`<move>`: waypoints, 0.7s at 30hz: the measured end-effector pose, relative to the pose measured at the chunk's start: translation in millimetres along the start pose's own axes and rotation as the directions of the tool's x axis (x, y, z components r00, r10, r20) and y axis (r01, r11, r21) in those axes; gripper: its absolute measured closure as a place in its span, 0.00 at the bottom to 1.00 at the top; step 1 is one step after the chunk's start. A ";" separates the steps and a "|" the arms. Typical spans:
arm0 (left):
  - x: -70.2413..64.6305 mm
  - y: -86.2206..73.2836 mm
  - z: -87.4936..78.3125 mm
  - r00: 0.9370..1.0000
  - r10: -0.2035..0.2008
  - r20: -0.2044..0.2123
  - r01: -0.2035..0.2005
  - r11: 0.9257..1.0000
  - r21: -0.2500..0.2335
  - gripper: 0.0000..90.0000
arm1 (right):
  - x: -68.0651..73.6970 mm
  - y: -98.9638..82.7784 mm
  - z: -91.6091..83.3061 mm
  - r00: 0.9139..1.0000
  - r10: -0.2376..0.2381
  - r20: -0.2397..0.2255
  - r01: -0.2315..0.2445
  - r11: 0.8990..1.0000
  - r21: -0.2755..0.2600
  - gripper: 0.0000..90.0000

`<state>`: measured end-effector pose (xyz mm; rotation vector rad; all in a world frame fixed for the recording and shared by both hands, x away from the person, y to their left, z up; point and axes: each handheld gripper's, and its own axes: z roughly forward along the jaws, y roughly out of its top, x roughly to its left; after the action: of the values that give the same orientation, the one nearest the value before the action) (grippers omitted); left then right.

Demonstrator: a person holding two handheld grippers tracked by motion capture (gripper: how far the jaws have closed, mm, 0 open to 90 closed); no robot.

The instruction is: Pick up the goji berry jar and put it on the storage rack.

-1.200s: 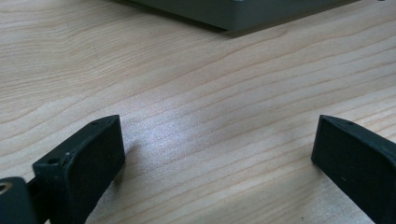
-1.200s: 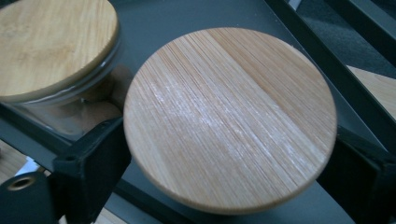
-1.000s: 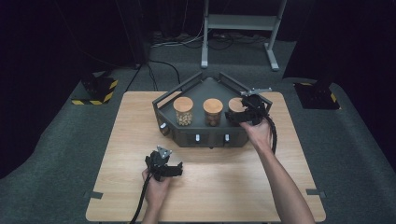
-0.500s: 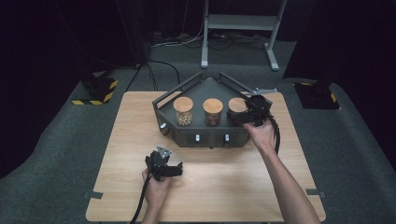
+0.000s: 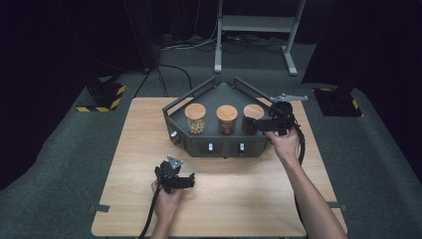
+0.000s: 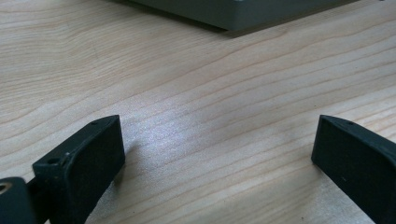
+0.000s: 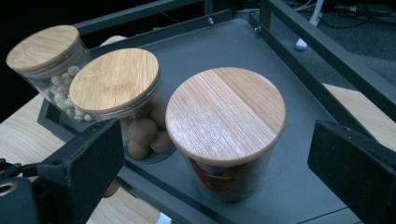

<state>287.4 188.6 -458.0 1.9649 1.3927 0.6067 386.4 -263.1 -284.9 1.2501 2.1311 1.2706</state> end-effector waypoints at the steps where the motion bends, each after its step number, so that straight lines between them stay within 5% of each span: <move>1: 0.0 0.0 0.0 1.000 0.000 0.000 0.000 1.000 0.000 0.03 | 0.0 0.0 0.0 1.000 0.000 0.000 0.000 1.000 0.000 0.04; 21: 0.0 -0.1 0.0 1.000 0.000 0.000 0.000 1.000 0.000 0.03 | -11.5 -20.7 -27.2 1.000 -0.024 0.009 0.024 0.999 -0.037 0.04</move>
<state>287.4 188.6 -458.1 1.9648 1.3925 0.6070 364.0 -291.0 -289.2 1.2093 2.1008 1.2864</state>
